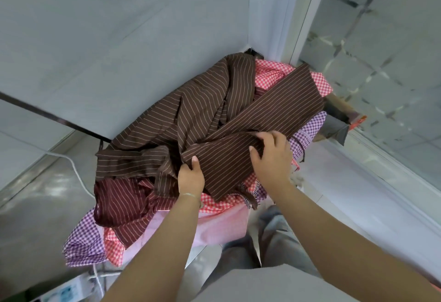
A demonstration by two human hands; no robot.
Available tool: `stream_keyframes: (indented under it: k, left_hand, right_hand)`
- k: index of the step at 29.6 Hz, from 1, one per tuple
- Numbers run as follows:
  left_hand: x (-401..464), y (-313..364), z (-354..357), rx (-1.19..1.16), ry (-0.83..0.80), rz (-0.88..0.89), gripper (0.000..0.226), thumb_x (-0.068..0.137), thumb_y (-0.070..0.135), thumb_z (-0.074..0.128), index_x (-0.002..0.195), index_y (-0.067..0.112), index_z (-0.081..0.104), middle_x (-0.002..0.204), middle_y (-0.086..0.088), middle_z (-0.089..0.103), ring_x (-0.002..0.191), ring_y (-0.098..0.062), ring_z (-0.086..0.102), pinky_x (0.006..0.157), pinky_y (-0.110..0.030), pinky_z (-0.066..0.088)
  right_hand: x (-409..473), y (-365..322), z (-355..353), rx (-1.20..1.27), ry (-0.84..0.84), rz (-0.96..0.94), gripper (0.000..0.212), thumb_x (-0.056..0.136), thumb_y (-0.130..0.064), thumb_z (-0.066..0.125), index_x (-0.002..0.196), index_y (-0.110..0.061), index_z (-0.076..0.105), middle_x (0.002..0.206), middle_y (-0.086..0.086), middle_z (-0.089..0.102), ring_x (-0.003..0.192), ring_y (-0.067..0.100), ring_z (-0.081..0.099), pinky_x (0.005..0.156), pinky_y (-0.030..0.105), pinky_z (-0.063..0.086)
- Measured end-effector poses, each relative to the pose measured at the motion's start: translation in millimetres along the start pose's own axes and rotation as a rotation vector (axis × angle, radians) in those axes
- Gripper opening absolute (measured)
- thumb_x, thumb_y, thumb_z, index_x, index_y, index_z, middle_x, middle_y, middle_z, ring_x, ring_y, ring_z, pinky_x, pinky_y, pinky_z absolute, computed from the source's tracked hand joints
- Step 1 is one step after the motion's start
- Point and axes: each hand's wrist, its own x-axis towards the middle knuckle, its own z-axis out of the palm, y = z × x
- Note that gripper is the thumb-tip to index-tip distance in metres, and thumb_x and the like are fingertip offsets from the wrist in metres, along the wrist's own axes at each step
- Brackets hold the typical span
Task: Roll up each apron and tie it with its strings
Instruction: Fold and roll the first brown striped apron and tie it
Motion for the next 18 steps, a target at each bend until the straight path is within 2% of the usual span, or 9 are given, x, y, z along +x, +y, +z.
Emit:
stream_keyframes:
  k: [2,3,5,7,10,11,13,15,18]
  left_hand:
    - [-8,-4,3,0.026,0.099,0.078,0.044,0.104,0.035,0.034,0.12,-0.004,0.047,0.111,-0.021,0.06,0.079,-0.025,0.053,0.072,-0.034,0.036]
    - [-9,-8,3,0.037,0.152,0.102,0.042,0.104,0.034,0.035,0.118,-0.003,0.047,0.108,-0.022,0.061,0.079,-0.028,0.055,0.07,-0.034,0.036]
    - [-6,-19,1,0.066,0.245,0.129,0.038,0.103,0.032,0.039,0.119,-0.002,0.046,0.106,-0.024,0.063,0.088,-0.037,0.06,0.068,-0.034,0.037]
    - [-3,-29,-1,0.117,0.367,0.213,0.039,0.099,0.029,0.05,0.126,0.001,0.044,0.107,-0.022,0.061,0.092,-0.039,0.061,0.066,-0.037,0.041]
    - [-1,-32,7,0.405,0.636,0.698,0.043,0.092,0.019,0.059,0.13,0.003,0.047,0.118,-0.02,0.055,0.104,-0.035,0.055,0.084,-0.045,0.046]
    - [-3,-29,15,0.523,0.606,0.9,0.041,0.093,0.019,0.057,0.131,0.005,0.047,0.125,-0.019,0.054,0.113,-0.033,0.051,0.096,-0.046,0.042]
    - [-4,-19,35,0.789,0.338,1.105,0.047,0.095,0.028,0.051,0.14,0.015,0.041,0.145,-0.011,0.044,0.134,-0.029,0.037,0.113,-0.049,0.024]
    - [5,-15,48,1.024,0.148,1.054,0.06,0.096,0.045,0.044,0.149,0.023,0.028,0.158,-0.005,0.025,0.144,-0.03,0.022,0.116,-0.053,0.013]
    - [21,-16,48,1.131,0.078,0.901,0.068,0.093,0.06,0.029,0.152,0.029,0.018,0.16,-0.004,0.016,0.146,-0.033,0.014,0.115,-0.059,0.01]
  right_hand:
    - [21,9,-1,-0.107,-0.166,-0.058,0.058,0.087,-0.035,0.065,0.139,-0.026,0.041,0.141,0.006,0.042,0.128,0.028,0.042,0.105,0.047,0.039]
    - [31,10,-2,-0.139,-0.288,-0.072,0.06,0.089,-0.035,0.062,0.143,-0.027,0.035,0.141,0.005,0.043,0.126,0.027,0.046,0.103,0.048,0.042]
    - [48,14,-4,-0.172,-0.51,-0.093,0.048,0.094,-0.03,0.053,0.14,-0.025,0.038,0.128,0.006,0.055,0.109,0.026,0.058,0.091,0.044,0.049]
    - [61,12,-8,-0.108,-0.657,-0.073,0.033,0.097,-0.022,0.047,0.13,-0.02,0.048,0.101,0.005,0.064,0.083,0.022,0.062,0.071,0.037,0.052]
    - [84,11,-11,-0.022,-0.775,-0.04,0.018,0.098,-0.021,0.048,0.113,-0.016,0.058,0.076,0.0,0.061,0.064,0.017,0.056,0.056,0.031,0.044]
    - [90,11,-12,0.005,-0.808,-0.029,0.015,0.098,-0.021,0.05,0.107,-0.015,0.06,0.076,0.0,0.062,0.063,0.016,0.057,0.056,0.029,0.045]
    - [108,13,-13,0.08,-0.917,0.015,0.01,0.097,-0.018,0.054,0.1,-0.014,0.063,0.081,0.004,0.067,0.063,0.017,0.061,0.062,0.029,0.05]
    - [128,14,-18,0.1,-1.058,0.065,0.009,0.094,-0.012,0.057,0.101,-0.014,0.062,0.079,0.003,0.068,0.06,0.014,0.06,0.065,0.028,0.05]
    - [159,19,-34,-0.018,-1.189,0.05,0.014,0.092,-0.016,0.058,0.103,-0.009,0.064,0.082,0.002,0.067,0.068,0.013,0.058,0.069,0.028,0.048]
